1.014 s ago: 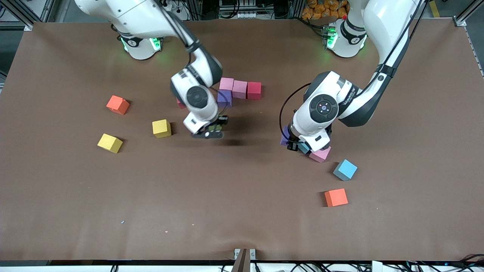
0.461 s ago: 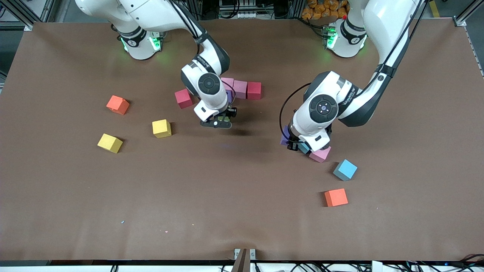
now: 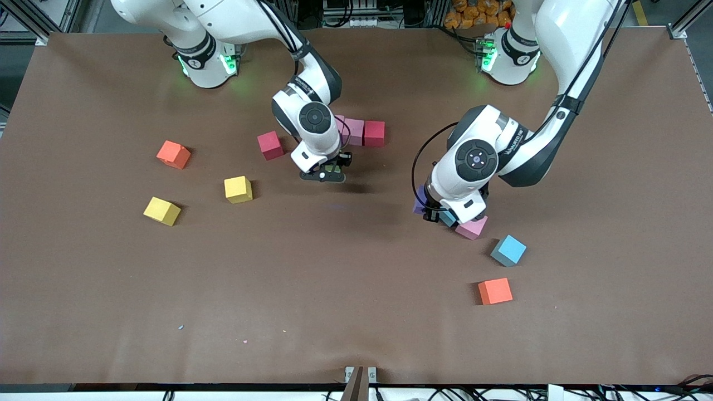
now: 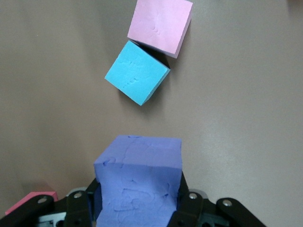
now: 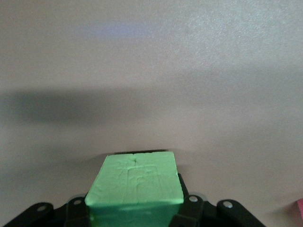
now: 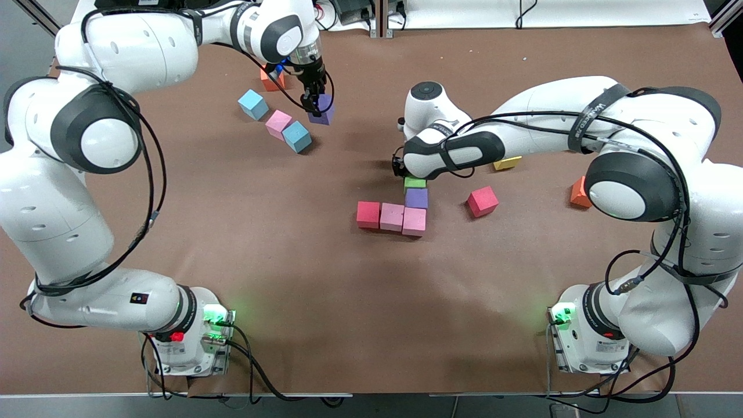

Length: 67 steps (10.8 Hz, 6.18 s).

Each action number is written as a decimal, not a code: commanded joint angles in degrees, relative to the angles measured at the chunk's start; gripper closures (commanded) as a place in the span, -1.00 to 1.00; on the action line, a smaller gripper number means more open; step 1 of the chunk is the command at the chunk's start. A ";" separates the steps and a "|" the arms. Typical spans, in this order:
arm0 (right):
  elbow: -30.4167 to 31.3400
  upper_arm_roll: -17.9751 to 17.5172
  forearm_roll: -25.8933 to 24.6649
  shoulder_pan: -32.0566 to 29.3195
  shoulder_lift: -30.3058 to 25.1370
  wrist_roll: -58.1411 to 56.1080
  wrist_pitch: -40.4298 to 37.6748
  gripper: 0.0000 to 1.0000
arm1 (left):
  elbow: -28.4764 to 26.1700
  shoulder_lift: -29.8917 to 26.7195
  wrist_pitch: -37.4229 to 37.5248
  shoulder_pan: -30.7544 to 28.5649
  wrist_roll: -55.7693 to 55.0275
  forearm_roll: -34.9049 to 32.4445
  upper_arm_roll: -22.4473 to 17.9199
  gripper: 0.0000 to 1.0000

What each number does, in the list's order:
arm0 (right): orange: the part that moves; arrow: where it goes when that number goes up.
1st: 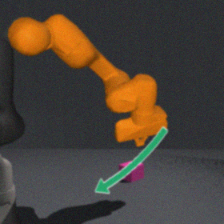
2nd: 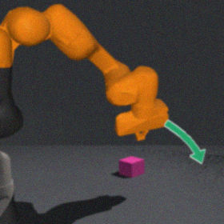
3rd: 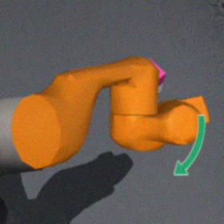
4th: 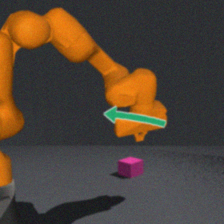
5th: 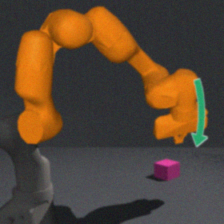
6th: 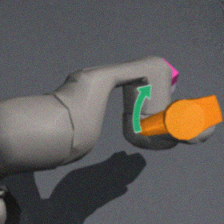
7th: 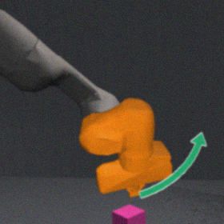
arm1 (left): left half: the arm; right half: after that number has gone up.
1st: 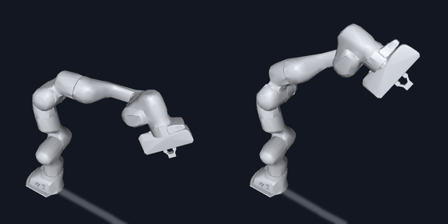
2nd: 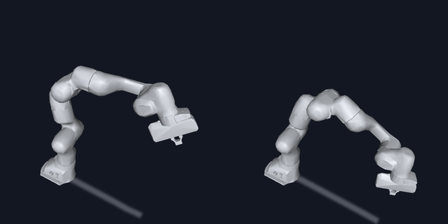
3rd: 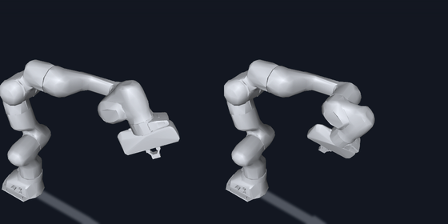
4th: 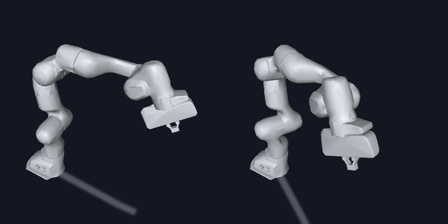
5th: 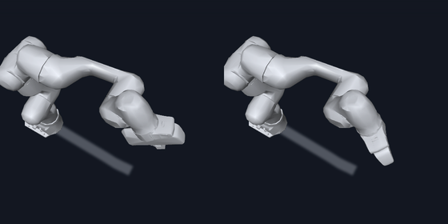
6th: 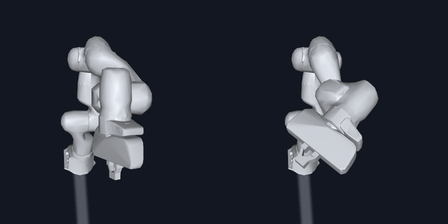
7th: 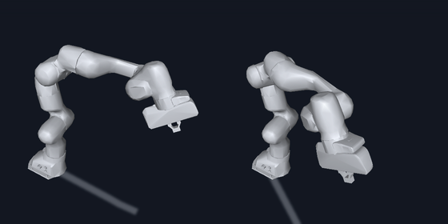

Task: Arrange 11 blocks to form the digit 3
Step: 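Place the green cube below the purple cube while the left gripper approaches, then grasp the yellow cube with the right gripper while the left gripper lowers purple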

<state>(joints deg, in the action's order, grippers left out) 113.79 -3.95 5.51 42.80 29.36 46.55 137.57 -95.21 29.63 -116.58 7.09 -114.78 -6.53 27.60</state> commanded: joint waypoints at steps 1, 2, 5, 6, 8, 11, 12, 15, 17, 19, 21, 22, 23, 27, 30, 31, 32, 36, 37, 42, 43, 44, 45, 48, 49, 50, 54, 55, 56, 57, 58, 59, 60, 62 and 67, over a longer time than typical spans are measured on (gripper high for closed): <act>1.62 0.17 0.64 0.53 -1.50 0.38 0.77 1.00 | 0.38 -0.18 1.09 0.29 0.09 0.64 -0.09 0.99; 1.61 0.17 0.64 0.53 -1.41 0.12 1.12 1.00 | 1.07 -0.10 1.09 0.38 0.00 0.98 -0.09 0.99; 1.61 0.26 0.38 0.44 -0.97 -0.14 1.47 1.00 | 1.34 -0.01 1.09 0.29 0.09 0.90 -0.09 1.00; 1.70 0.26 0.11 0.44 -0.88 -0.14 1.47 1.00 | 1.34 -0.01 1.09 0.38 -0.09 0.99 -0.09 1.00; 1.70 0.34 0.02 0.44 -0.53 -0.23 1.56 1.00 | 2.04 -0.27 1.09 0.64 -0.27 1.25 0.00 1.00; 1.70 0.34 -0.24 0.35 -0.35 -0.32 1.65 1.00 | 2.66 -0.80 4.68 1.96 -0.27 0.99 0.26 1.00; 1.70 0.43 -0.41 0.35 -0.27 -0.32 1.65 1.00 | 2.66 -0.80 5.04 1.96 -0.35 1.08 0.35 1.00; 1.62 0.43 -0.42 -0.18 -0.26 -1.11 1.56 0.94 | 2.57 0.08 4.70 3.27 -3.24 1.16 0.26 1.00; 1.53 0.43 -0.42 -0.26 -0.26 -0.85 1.30 -0.99 | 2.49 0.17 4.35 3.02 -4.04 1.43 0.26 1.00; 1.09 0.43 -0.42 -0.27 -1.66 -0.59 0.25 -1.00 | 2.14 0.43 4.35 3.63 -6.32 1.52 0.26 1.00; 0.82 1.04 -0.41 -1.14 -6.22 -1.02 -2.82 -1.00 | 2.05 0.52 4.26 3.54 -7.03 1.60 0.26 1.00; 0.82 1.05 -0.42 -3.41 -8.24 -1.63 -5.01 -1.00 | 2.05 1.13 4.17 3.63 -7.38 1.60 0.26 1.00; 1.08 1.13 -0.42 -5.17 -9.65 -4.68 -7.03 -1.00 | 1.35 1.40 2.08 3.54 -7.73 2.04 0.35 1.00; 6.08 1.31 -4.44 -14.31 -11.69 -20.67 -9.16 -1.00 | -2.95 1.58 -4.51 6.09 -14.04 3.10 0.35 1.00; 9.25 1.31 -5.33 -19.24 -12.22 -30.70 -7.76 -1.00 | -5.68 2.10 -10.75 11.35 -18.88 3.01 0.26 1.00; 9.61 1.31 -6.38 -21.16 -12.22 -33.43 -7.67 -1.00 | -5.69 2.62 -11.82 12.58 -20.55 2.75 0.26 1.00; 9.61 1.31 -9.18 -22.92 -12.22 -34.85 -7.67 -1.00 | -5.69 3.07 -13.39 14.42 -22.57 2.40 0.18 1.00; 12.76 1.22 -12.10 -25.57 -12.13 -37.48 -2.33 -1.00 | -5.60 6.31 -17.61 17.60 -27.23 -1.37 -0.18 1.00; 13.73 1.22 -12.10 -26.36 -11.96 -38.54 -0.92 -1.00 | -5.60 7.19 -18.85 17.78 -29.07 -3.04 -0.18 1.00; 18.93 1.14 -12.10 -28.03 -11.34 -38.73 7.00 -1.00 | -5.34 9.66 -21.57 19.45 -31.28 -4.72 -0.26 1.00; 18.84 1.05 -12.10 -28.56 -11.34 -38.64 6.84 -0.15 | -5.34 9.92 -22.10 20.32 -31.73 -4.72 -0.52 1.00; 18.67 1.05 -12.02 -28.65 -11.34 -38.64 6.49 0.63 | -5.25 9.92 -22.20 21.20 -31.82 -4.72 -1.40 1.00; 18.40 0.87 -11.84 -28.65 -11.69 -39.08 6.31 0.79 | -5.16 10.10 -22.28 21.82 -32.34 -4.72 -1.49 1.00; 14.29 0.35 -9.31 -28.39 -12.04 -38.55 1.41 0.88 | -5.16 10.45 -22.81 22.26 -32.78 -4.72 -1.58 1.00; 11.75 0.00 -7.20 -27.78 -11.78 -38.55 -0.88 0.88 | -5.16 10.54 -23.07 22.26 -32.87 -4.72 -1.58 1.00; 9.20 -0.27 -4.83 -26.91 -11.34 -38.47 -3.08 0.88 | -5.16 10.63 -23.08 22.26 -32.87 -4.64 -1.58 1.00; 0.93 -0.10 0.99 -23.83 -9.33 -35.76 -11.17 0.86 | -5.07 10.72 -23.08 22.44 -35.41 -6.04 -1.58 1.00; -0.22 -0.09 0.99 -23.12 -8.71 -33.83 -11.36 0.86 | -5.07 10.72 -23.08 22.79 -35.86 -6.22 -1.58 1.00; -1.80 -0.09 0.99 -21.81 -7.83 -32.15 -11.36 0.86 | -5.07 10.72 -23.08 22.96 -36.64 -6.31 -1.58 1.00; -3.47 -0.09 0.99 -20.84 -6.69 -30.66 -11.45 0.86 | -5.07 10.72 -23.08 23.14 -37.61 -6.31 -1.67 1.00; -4.88 -0.09 0.99 -19.88 -5.72 -30.29 -12.32 0.86 | -4.99 10.72 -23.08 23.23 -38.23 -6.31 -2.11 1.00; -6.11 -0.09 0.90 -19.95 -5.02 -30.38 -13.54 0.86 | -4.99 10.72 -23.08 24.19 -38.76 -6.31 -2.63 1.00; -6.99 -0.01 0.90 -20.13 -4.66 -30.64 -14.34 0.85 | -4.99 10.72 -23.08 25.24 -39.02 -6.31 -3.77 1.00; -7.61 -0.01 0.55 -20.22 -4.49 -30.99 -14.79 0.85 | -4.81 10.72 -23.16 26.57 -40.34 -6.31 -5.27 1.00; -7.79 -0.01 0.20 -18.73 -3.96 -31.43 -14.70 0.85 | -4.72 10.63 -23.16 26.92 -40.34 -6.31 -5.27 1.00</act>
<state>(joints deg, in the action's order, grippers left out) 107.17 -3.87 5.63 23.27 24.71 15.32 123.75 -100.31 40.11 -139.34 33.07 -153.25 -11.14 23.04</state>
